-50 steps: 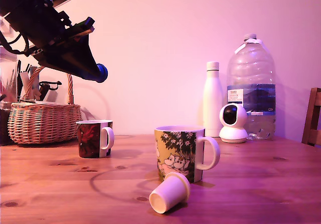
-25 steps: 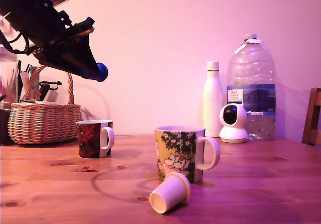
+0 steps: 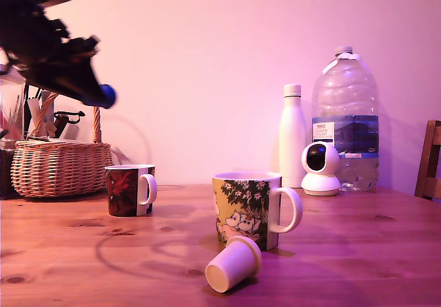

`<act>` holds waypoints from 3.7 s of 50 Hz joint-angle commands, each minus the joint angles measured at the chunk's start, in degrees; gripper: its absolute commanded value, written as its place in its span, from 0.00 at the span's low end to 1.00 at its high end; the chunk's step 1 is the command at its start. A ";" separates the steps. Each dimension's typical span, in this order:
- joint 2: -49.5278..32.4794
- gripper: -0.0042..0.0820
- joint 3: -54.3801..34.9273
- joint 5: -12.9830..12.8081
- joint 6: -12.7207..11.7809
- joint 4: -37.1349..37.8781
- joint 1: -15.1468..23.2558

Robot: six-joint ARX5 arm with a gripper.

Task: Pick up the coffee capsules from the table one by one and drop them inside the nearest coffee cup

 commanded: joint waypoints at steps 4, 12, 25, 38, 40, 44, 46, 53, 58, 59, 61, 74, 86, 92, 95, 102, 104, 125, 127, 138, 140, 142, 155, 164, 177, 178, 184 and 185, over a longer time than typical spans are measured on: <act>-0.55 0.28 -1.11 0.07 0.63 0.72 0.11; -0.07 0.28 -1.01 0.09 0.61 1.03 0.11; 5.09 0.28 2.84 0.04 -0.90 -0.46 -0.74; 12.07 0.28 12.44 0.02 -0.87 -6.36 -2.78; 13.20 0.28 14.19 0.02 -0.87 -7.80 -2.95; 15.50 0.28 17.55 0.04 -0.87 -10.54 -3.02; 16.46 0.28 19.15 0.04 -0.87 -12.00 -3.04; 19.93 0.28 24.00 0.04 -0.87 -16.26 -3.28; 22.21 0.28 27.02 0.04 -0.87 -18.88 -3.28; 22.60 0.28 27.54 0.04 -0.87 -19.28 -3.28; 23.56 0.28 28.61 0.04 -0.87 -20.17 -3.28; 28.55 0.28 33.40 0.00 -0.87 -25.16 -3.28; 30.69 0.28 33.94 -1.95 -0.39 -26.58 -3.15; 31.04 0.28 33.94 -2.36 -0.39 -27.87 -2.99; 31.06 0.28 33.94 -2.45 -0.44 -28.22 -2.82; 31.06 0.28 33.94 -2.54 -0.44 -28.44 -2.82; 31.06 0.28 33.94 -2.56 -0.44 -28.48 -2.84; 31.06 0.32 33.94 -2.99 -0.44 -27.58 -2.89; 31.06 0.44 33.94 -2.97 -0.44 -26.95 -2.89; 31.06 0.94 33.94 -2.97 -1.05 -24.65 -2.91; 31.06 0.94 33.94 -2.97 -1.05 -24.59 -2.95; 31.06 0.94 33.94 -2.97 -1.03 -24.57 -3.06; 30.58 0.93 33.94 -2.97 -0.90 -23.80 -3.06; 29.38 0.67 33.94 -2.86 -0.87 -23.50 -3.06; 25.14 0.03 33.86 1.07 -0.39 -23.67 -3.06; 24.74 0.03 33.86 1.49 -0.39 -23.76 -3.06; 22.47 0.03 33.31 3.43 -0.35 -24.50 -3.06; 22.12 0.03 33.11 3.56 -0.35 -24.55 -3.06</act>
